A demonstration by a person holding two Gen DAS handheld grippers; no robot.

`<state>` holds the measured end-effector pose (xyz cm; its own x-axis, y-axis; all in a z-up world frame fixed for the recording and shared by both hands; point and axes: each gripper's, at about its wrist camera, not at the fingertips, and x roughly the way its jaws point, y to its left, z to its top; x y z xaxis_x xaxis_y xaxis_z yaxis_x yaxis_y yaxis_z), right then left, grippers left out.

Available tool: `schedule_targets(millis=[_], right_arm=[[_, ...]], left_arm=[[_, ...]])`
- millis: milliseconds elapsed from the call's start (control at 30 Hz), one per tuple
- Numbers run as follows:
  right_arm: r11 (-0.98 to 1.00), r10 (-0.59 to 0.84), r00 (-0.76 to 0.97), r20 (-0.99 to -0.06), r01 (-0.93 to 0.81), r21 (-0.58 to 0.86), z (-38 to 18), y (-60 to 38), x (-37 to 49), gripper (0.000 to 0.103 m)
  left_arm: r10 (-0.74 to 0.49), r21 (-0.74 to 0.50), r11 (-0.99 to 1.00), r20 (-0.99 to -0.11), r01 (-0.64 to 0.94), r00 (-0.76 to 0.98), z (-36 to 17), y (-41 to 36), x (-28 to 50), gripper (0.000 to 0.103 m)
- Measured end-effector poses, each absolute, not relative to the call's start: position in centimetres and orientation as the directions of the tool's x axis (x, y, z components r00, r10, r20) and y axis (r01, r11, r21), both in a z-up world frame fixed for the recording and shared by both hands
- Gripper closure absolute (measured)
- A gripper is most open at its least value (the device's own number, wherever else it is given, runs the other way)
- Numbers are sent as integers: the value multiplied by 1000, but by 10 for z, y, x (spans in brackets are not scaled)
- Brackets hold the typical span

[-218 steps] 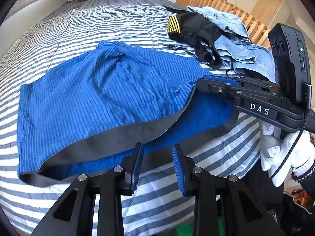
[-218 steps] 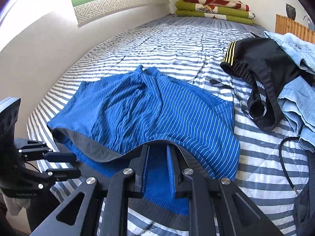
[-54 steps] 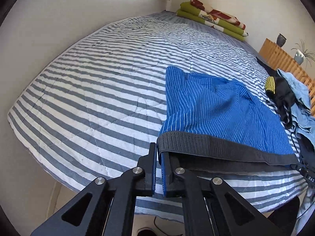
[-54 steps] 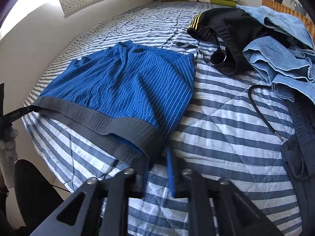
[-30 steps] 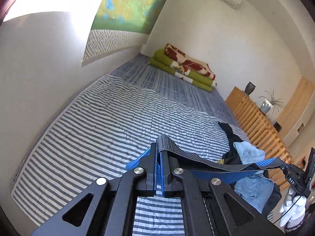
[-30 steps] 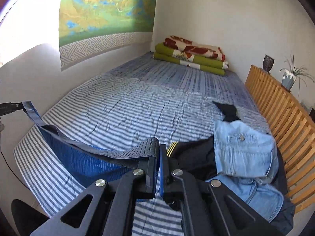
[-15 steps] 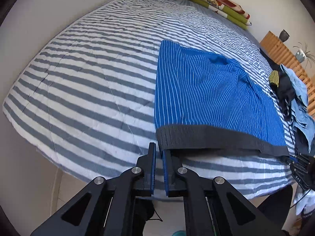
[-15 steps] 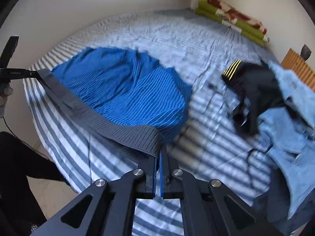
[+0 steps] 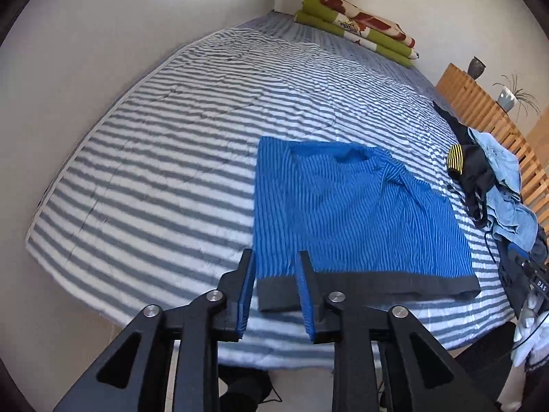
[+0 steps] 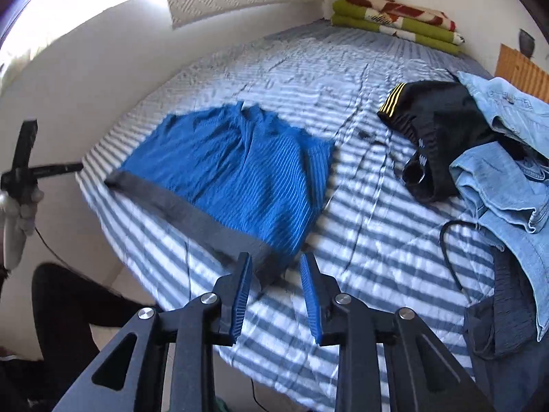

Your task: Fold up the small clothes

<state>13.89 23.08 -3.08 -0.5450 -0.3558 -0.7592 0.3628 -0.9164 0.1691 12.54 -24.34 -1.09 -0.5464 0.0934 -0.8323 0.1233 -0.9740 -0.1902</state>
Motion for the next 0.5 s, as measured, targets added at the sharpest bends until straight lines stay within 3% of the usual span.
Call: schedule_targets(millis=[133, 400, 500], right_arm=[[-921, -384, -614, -689, 312, 235, -23, 232, 101, 75], [-912, -411, -549, -728, 242, 332, -63, 234, 24, 75], [-904, -425, -532, -732, 205, 375, -85, 243, 7, 75]], left_arm=[[70, -144, -984, -860, 108, -506, -24, -218, 68, 73], [-42, 13, -997, -934, 82, -354, -74, -200, 20, 75], [-59, 30, -995, -940, 90, -335, -83, -202, 20, 101]])
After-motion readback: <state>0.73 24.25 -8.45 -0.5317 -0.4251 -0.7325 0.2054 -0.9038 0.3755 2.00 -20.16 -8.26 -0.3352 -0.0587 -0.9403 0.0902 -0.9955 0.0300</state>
